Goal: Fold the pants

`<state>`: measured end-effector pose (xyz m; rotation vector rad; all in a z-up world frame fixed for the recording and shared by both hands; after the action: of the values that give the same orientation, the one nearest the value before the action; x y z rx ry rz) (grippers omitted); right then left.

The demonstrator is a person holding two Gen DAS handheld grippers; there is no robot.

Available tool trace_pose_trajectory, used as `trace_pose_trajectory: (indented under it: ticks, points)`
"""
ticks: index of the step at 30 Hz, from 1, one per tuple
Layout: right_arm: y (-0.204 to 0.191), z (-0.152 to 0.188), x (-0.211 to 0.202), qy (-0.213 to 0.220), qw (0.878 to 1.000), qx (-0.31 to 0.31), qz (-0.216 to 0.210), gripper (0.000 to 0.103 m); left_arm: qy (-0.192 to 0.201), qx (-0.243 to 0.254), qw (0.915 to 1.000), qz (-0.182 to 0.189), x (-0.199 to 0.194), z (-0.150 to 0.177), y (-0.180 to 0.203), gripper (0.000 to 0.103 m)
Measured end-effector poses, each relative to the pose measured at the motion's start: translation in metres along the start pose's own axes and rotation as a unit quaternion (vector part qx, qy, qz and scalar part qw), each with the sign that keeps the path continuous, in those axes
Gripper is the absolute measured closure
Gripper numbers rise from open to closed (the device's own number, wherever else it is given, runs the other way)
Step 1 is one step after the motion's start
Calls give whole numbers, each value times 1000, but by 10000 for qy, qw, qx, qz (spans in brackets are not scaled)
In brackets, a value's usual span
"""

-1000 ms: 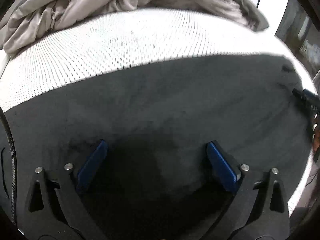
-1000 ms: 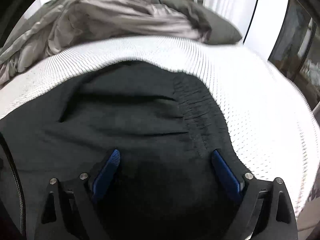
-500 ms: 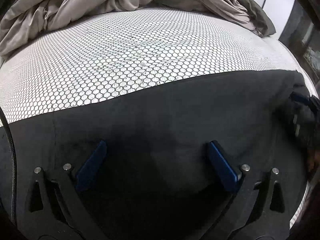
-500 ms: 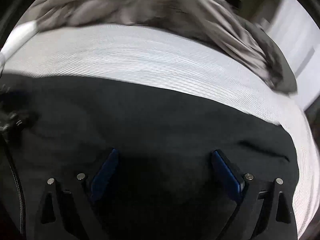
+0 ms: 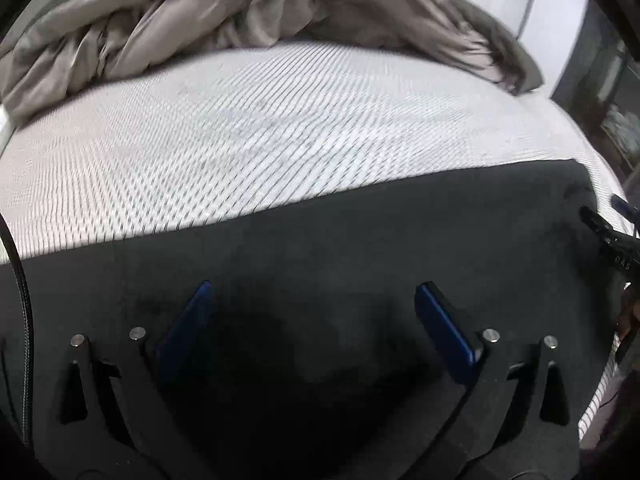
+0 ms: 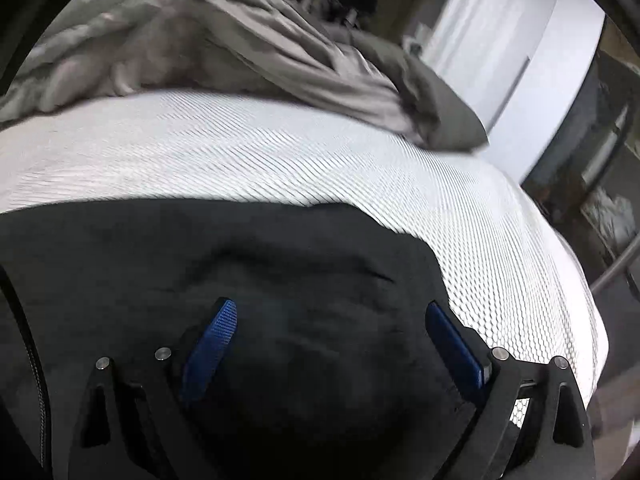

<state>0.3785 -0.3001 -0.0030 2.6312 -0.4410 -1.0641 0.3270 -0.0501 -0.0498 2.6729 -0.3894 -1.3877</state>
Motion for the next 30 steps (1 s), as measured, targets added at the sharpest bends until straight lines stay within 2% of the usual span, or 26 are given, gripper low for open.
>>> trace_pose_trajectory:
  ticks: [3,6,7,8,9,10,11,13,15,16,18,19,22,24,27,30]
  points:
    - [-43,-16,-6,-103,9956,65,-926,6,79,195,9995,-239,4,-7,8,3]
    - [-102,-28,13,-413,9865,-363,-1542,6,-222,-9,9994,-272,23,-3,-5,3]
    - [-118,-28,28,-686,9831,-517,-1614,7,-423,-180,9987,-224,34,1,-12,3]
    - [-129,-21,31,-826,9817,-688,-1569,8,-418,-234,9987,-160,36,2,-14,3]
    - [-131,-20,34,-736,9798,-931,-1607,8,-399,-231,9989,-94,34,2,-14,3]
    - [-123,-18,37,-615,9801,-1056,-1563,8,-401,-211,9989,-79,35,4,-14,3]
    - [-110,-19,41,-530,9829,-1155,-1334,8,-406,-198,9990,-75,35,4,-14,3]
    - [-63,-23,62,-494,9921,-1087,-382,8,-406,-156,9990,-140,37,5,-12,2]
    - [-10,-21,92,-747,9944,-631,391,7,-419,-87,9989,-178,40,3,-12,1]
    - [20,-16,111,-1100,9932,-96,371,7,-416,-94,9990,-154,41,2,-12,1]
    - [50,-10,125,-1436,9840,908,-541,7,-409,-121,9990,-148,42,2,-11,1]
    - [58,-11,121,-1430,9820,1073,-614,7,-387,-141,9991,-142,42,2,-12,1]
    - [64,-17,78,-862,9922,898,50,7,-322,-250,9988,-255,36,1,-12,3]
    - [63,-16,43,-625,9930,980,228,7,-239,-334,9988,-263,22,1,-6,5]
    - [39,-4,-4,-565,9920,1011,-503,6,-19,-154,9998,109,-2,3,16,4]
    - [-14,6,-27,-528,9918,388,-1100,6,-36,338,9983,473,-13,15,54,4]
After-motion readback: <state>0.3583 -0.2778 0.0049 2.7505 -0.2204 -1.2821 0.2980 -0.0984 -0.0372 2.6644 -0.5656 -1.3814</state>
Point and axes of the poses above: each gripper's, at about its wrist camera, not at the fingertips, and x roughly the way its jaws point, y to its right, z to its underside, the point moved 3 cm from there along x, roughly the way its jaws point, and after that the axes turned 7 degrees about z, right-handed, at the moved point
